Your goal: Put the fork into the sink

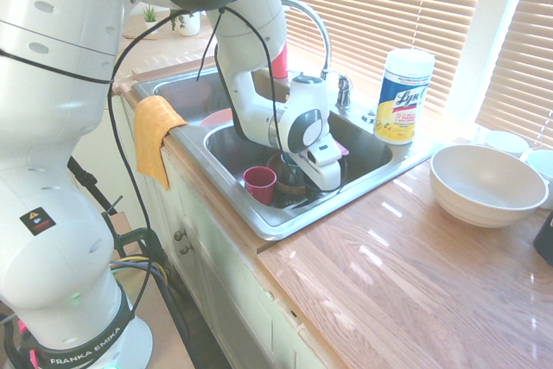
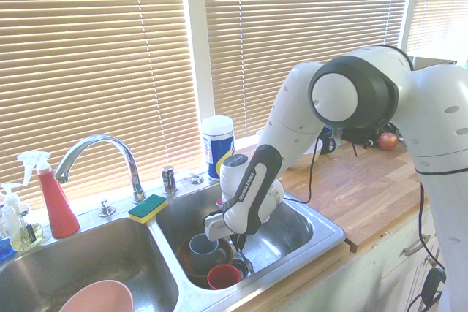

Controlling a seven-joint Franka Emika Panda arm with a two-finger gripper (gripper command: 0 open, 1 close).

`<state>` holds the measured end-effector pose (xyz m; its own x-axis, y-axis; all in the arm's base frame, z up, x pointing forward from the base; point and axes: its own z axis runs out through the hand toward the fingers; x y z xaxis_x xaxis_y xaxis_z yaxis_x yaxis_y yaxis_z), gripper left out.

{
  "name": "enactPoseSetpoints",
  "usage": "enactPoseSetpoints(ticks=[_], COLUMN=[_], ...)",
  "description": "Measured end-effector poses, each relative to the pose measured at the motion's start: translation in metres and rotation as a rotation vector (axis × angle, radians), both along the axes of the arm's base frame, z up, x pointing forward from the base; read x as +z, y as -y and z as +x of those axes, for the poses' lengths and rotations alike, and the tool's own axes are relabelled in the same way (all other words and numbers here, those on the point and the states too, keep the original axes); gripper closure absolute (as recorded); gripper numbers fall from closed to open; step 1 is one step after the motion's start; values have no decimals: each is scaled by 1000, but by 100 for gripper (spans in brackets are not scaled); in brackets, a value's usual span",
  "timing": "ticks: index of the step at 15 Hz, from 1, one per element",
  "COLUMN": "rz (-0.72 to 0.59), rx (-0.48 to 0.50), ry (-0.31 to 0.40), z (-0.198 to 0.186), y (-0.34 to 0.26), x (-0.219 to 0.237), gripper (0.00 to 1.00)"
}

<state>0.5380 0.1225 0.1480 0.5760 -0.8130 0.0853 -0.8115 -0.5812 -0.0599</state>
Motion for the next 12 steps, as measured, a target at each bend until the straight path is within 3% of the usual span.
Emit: enactPoseSetpoints(ticks=[9, 12], rz=[15, 13], rx=[30, 75], ry=[4, 14], z=[9, 16], y=[9, 3], x=[1, 53], gripper=[0, 0])
